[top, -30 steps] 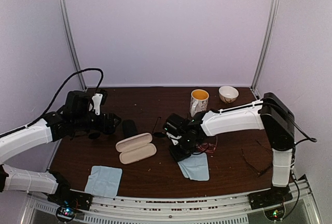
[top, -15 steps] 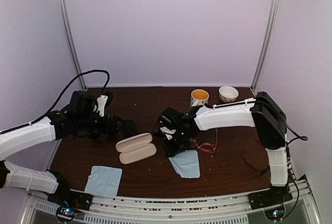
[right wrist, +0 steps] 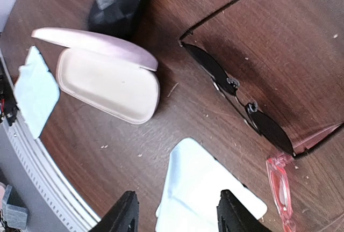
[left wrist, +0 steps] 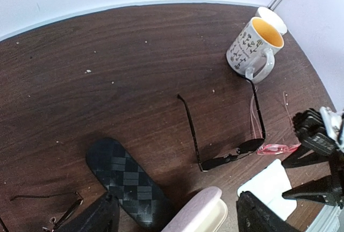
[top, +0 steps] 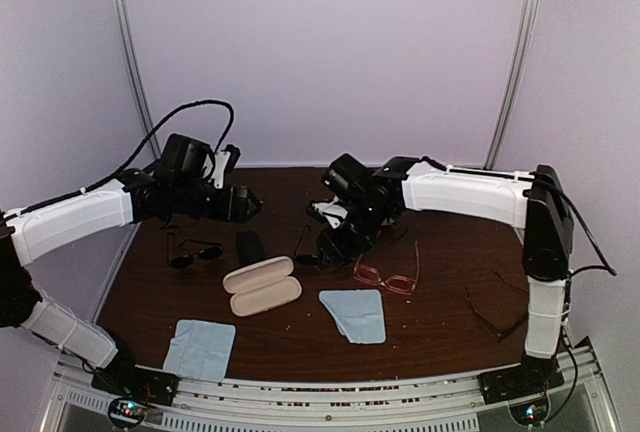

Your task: Organize the sunglasses

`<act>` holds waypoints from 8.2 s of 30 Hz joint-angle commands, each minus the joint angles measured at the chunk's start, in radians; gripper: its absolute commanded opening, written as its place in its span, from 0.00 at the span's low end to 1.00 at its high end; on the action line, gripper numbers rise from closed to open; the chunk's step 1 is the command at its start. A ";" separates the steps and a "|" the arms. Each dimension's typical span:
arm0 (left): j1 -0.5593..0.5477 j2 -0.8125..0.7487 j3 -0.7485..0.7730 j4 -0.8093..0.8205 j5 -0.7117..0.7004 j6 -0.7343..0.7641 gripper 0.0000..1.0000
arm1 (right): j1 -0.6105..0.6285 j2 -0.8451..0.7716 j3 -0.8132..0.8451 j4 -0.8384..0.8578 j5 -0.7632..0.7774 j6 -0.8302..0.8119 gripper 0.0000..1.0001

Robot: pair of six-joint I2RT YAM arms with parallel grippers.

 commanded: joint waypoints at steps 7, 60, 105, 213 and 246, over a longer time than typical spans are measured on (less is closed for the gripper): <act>-0.181 0.013 -0.090 0.089 -0.128 -0.058 0.70 | 0.025 -0.330 -0.538 0.360 0.131 0.164 0.44; -0.608 0.249 -0.035 0.104 -0.068 0.202 0.64 | -0.016 -0.551 -0.739 0.339 0.328 0.244 0.42; -0.629 0.715 0.293 -0.074 -0.042 0.456 0.29 | -0.118 -0.753 -0.981 0.372 0.412 0.309 0.46; -0.674 0.405 0.018 0.026 0.069 0.162 0.00 | 0.203 -0.544 -0.968 0.412 0.280 0.637 0.00; -0.634 0.458 0.057 0.054 0.102 0.059 0.00 | 0.210 -0.462 -0.824 0.244 0.360 0.600 0.00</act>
